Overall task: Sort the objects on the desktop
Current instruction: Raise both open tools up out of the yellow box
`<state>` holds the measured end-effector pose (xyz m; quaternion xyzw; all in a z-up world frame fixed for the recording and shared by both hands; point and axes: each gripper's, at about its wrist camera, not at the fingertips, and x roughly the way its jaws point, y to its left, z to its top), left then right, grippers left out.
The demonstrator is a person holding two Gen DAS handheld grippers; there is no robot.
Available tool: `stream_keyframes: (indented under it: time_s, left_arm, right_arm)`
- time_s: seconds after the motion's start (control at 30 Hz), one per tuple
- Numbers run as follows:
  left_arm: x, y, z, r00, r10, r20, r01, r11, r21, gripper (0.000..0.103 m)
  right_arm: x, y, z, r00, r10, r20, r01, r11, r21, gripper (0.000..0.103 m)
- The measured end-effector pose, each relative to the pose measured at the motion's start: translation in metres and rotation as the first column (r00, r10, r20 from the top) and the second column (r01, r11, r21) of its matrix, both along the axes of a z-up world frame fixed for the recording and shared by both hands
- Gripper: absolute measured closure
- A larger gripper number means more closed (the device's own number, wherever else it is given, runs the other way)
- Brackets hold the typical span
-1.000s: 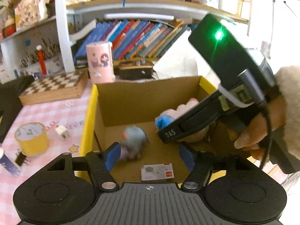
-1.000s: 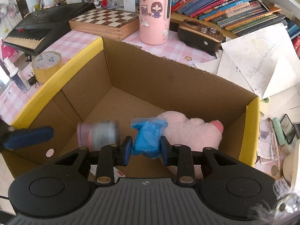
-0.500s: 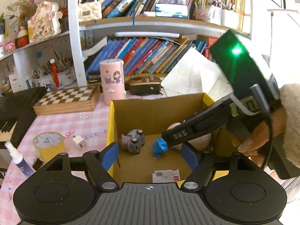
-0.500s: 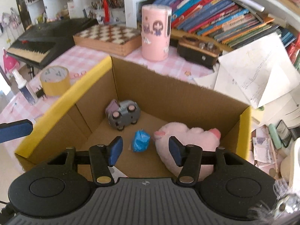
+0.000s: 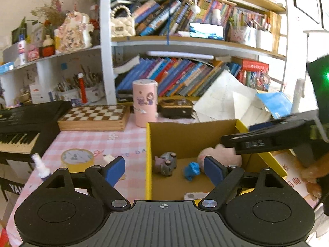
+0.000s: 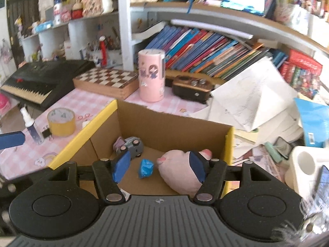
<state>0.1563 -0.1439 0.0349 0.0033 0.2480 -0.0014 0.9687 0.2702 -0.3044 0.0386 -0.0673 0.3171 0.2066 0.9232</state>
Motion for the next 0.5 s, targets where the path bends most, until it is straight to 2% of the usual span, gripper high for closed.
stream_keyframes:
  time_s: [0.23,0.5]
  left_arm:
    - [-0.024,0.012,0.013,0.993,0.058,0.107,-0.059,0.998,0.007,0.017]
    - [-0.04,0.028,0.009,0.993,0.066,0.093,-0.066,0.998,-0.008,0.017]
  right_arm:
    - [-0.036,-0.021,0.013,0.978,-0.16,0.131,0.149,0.985,0.091,0.039]
    - [-0.073,-0.03,0.008,0.945,-0.284,0.162,0.264,0.955,0.138,0.038]
